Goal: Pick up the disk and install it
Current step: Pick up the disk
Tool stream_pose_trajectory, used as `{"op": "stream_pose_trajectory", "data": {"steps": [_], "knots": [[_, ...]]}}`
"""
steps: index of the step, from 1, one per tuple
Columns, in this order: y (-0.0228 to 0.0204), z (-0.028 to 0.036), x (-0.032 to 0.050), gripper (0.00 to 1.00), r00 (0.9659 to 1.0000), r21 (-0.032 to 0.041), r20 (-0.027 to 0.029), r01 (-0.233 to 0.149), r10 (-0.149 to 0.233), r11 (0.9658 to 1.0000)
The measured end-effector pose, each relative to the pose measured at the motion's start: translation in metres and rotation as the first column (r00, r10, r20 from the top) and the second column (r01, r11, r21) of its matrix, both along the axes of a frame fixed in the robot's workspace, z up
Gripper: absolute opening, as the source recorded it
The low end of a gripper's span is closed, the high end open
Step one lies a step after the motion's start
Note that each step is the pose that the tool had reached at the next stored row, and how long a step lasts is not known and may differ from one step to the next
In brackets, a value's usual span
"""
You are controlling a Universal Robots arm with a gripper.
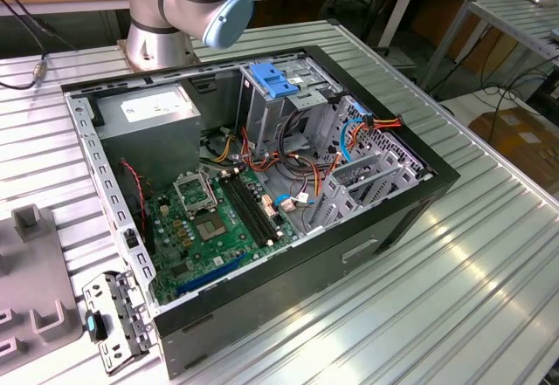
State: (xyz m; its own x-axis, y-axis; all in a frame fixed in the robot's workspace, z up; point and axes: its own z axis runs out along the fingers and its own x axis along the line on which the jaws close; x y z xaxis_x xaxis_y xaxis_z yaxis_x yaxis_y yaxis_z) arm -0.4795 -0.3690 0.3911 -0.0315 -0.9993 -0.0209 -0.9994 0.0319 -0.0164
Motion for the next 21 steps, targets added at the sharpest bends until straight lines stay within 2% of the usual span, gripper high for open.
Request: {"op": "stream_pose_trajectory", "data": {"steps": [21], "knots": [[0.0, 0.0188, 0.0, 0.37, 1.0, 0.007, 0.0, 0.0, 0.0, 1.0]]}}
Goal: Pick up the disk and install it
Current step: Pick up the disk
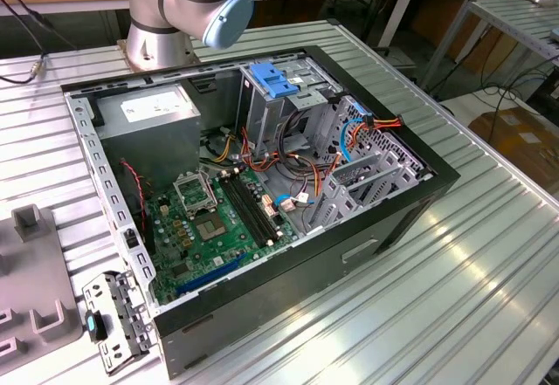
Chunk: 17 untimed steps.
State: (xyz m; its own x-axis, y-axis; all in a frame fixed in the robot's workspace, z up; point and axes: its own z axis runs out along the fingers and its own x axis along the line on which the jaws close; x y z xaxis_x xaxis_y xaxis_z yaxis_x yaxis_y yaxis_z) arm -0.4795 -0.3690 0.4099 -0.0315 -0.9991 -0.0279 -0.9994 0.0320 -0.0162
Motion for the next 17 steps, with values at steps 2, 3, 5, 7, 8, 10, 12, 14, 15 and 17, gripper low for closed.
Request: {"op": "stream_pose_trajectory", "data": {"steps": [2, 3, 5, 7, 8, 10, 12, 14, 15, 17], "knots": [[0.0, 0.0025, 0.0, 0.37, 1.0, 0.0006, 0.0, 0.0, 0.0, 1.0], [0.0, 0.0037, 0.0, 0.37, 1.0, 0.0011, 0.0, 0.0, 0.0, 1.0], [0.0, 0.0073, 0.0, 0.37, 1.0, 0.0036, 0.0, 0.0, 0.0, 1.0], [0.0, 0.0089, 0.0, 0.37, 1.0, 0.0047, 0.0, 0.0, 0.0, 1.0], [0.0, 0.0097, 0.0, 0.37, 1.0, 0.0052, 0.0, 0.0, 0.0, 1.0], [0.0, 0.0112, 0.0, 0.37, 1.0, 0.0058, 0.0, 0.0, 0.0, 1.0], [0.0, 0.0129, 0.0, 0.37, 1.0, 0.0064, 0.0, 0.0, 0.0, 1.0], [0.0, 0.0159, 0.0, 0.37, 1.0, 0.0084, 0.0001, 0.0, 0.0, 1.0], [0.0, 0.0173, 0.0, 0.37, 1.0, 0.009, 0.0001, 0.0, 0.0, 1.0], [0.0, 0.0201, 0.0, 0.37, 1.0, 0.0103, 0.0001, 0.0, 0.0, 0.9999]]}}
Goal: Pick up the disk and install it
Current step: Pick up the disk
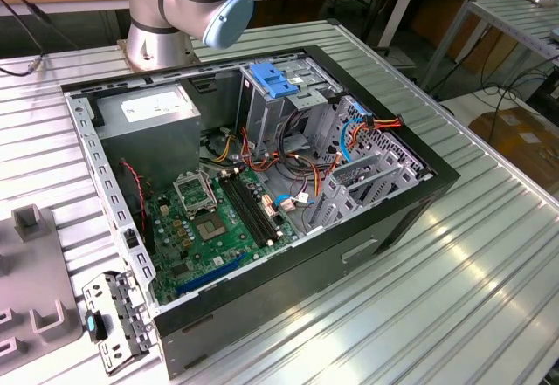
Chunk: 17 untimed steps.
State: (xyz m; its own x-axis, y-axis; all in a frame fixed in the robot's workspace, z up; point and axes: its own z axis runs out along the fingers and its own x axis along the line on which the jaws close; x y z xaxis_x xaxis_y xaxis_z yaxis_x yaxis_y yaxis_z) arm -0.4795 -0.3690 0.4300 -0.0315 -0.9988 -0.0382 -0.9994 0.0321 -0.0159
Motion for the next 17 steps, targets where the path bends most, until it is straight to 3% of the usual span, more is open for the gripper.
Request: {"op": "stream_pose_trajectory", "data": {"steps": [5, 17], "knots": [[0.0, 0.0033, 0.0, 0.37, 1.0, 0.001, -0.0001, 0.0, 0.0, 1.0], [0.0, 0.0188, 0.0, 0.37, 1.0, 0.0032, -0.0002, 0.0, 0.0, 1.0]]}}
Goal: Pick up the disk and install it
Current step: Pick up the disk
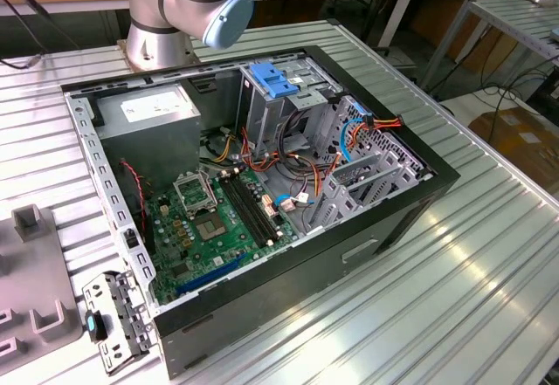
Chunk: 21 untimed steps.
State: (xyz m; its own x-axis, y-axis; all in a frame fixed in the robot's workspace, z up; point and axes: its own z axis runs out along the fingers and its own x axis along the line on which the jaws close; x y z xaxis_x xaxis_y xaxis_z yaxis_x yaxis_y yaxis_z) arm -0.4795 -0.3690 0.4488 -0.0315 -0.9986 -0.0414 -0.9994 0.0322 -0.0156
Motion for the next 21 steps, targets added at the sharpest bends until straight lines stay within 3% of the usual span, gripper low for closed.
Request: {"op": "stream_pose_trajectory", "data": {"steps": [11, 21], "knots": [[0.0, 0.0152, 0.0, 0.37, 1.0, 0.0029, -0.0002, 0.0, 0.0, 1.0], [0.0, 0.0304, 0.0, 0.37, 1.0, 0.0113, -0.0002, 0.0, 0.0, 0.9999]]}}
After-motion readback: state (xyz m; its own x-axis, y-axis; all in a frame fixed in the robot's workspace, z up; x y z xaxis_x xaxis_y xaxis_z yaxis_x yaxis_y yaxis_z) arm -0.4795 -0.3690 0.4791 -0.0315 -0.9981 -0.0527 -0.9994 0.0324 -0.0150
